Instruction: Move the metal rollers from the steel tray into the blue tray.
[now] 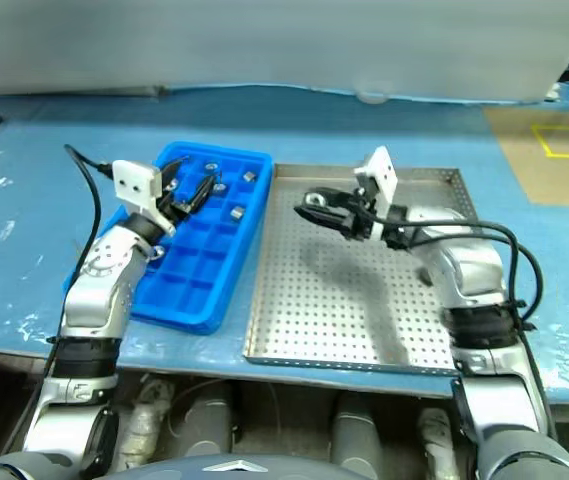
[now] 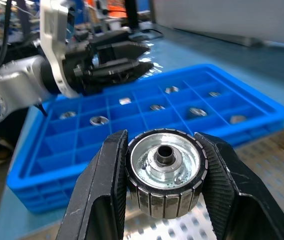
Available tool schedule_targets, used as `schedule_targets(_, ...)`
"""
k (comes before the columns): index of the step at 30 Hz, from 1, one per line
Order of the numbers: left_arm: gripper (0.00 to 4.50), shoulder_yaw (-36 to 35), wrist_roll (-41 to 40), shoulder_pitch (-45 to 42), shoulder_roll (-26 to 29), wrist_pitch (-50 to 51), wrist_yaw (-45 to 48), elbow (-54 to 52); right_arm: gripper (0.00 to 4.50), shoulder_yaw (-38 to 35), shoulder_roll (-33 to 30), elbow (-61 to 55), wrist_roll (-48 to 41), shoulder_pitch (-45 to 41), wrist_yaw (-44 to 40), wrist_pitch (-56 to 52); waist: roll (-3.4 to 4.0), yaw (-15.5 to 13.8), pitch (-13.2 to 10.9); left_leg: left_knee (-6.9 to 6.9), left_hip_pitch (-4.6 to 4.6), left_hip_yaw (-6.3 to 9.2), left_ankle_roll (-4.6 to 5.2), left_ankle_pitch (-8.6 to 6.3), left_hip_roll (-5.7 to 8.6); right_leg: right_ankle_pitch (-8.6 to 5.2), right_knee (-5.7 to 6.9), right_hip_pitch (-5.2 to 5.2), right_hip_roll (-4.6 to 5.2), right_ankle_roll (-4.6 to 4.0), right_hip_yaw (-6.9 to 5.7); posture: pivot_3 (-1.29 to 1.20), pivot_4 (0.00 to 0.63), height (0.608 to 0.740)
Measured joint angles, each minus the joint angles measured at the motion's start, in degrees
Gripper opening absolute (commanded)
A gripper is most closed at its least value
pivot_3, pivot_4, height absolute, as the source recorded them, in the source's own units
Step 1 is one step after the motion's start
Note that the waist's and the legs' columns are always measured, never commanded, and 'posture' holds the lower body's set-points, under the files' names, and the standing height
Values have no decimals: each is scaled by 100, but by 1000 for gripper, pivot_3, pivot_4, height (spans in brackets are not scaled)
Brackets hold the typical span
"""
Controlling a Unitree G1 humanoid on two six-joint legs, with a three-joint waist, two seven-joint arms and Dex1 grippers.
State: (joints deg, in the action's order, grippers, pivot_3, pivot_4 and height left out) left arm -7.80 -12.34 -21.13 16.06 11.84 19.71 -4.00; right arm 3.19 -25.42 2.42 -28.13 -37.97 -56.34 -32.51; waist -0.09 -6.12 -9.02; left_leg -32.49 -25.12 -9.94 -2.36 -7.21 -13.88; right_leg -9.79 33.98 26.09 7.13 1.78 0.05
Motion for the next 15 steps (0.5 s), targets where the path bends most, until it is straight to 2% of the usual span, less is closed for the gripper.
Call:
schedule_targets(3,3635,-302,13,234,83,173,-346,-279,1660,496,586,1221,545,-739,15,502,-2,-43,-2,-2,-3,4,-7,4,-1,0,12,5,1,-1,-2,312,150,740)
schedule_targets(8,3635,-606,60,757,156,384,-786,-897,1660,740,1451,3407,1374,-1902,215,1609,-6,-255,-3,4,-2,27,-27,15,-2,-27,67,22,1,-25,-14,412,150,740)
schedule_targets(10,3635,-611,66,789,154,427,-811,-917,1660,827,1496,3544,1444,-1931,186,1699,-5,-387,-4,7,-10,46,-35,20,-3,-34,72,20,0,-29,-34,438,150,740)
schedule_targets(11,3635,-679,106,1079,179,520,-905,-1225,1660,935,1715,4126,1681,-2178,107,1935,-6,-413,-4,4,-8,50,-35,20,-3,-34,74,20,-1,-30,-32,477,150,740)
schedule_targets(15,3635,-682,152,1487,151,703,-1062,-1701,1660,1054,2087,5065,1996,-2426,-43,2271,-5,-497,-7,21,-14,75,-44,25,-7,-41,78,21,-3,-40,-55,477,150,740)
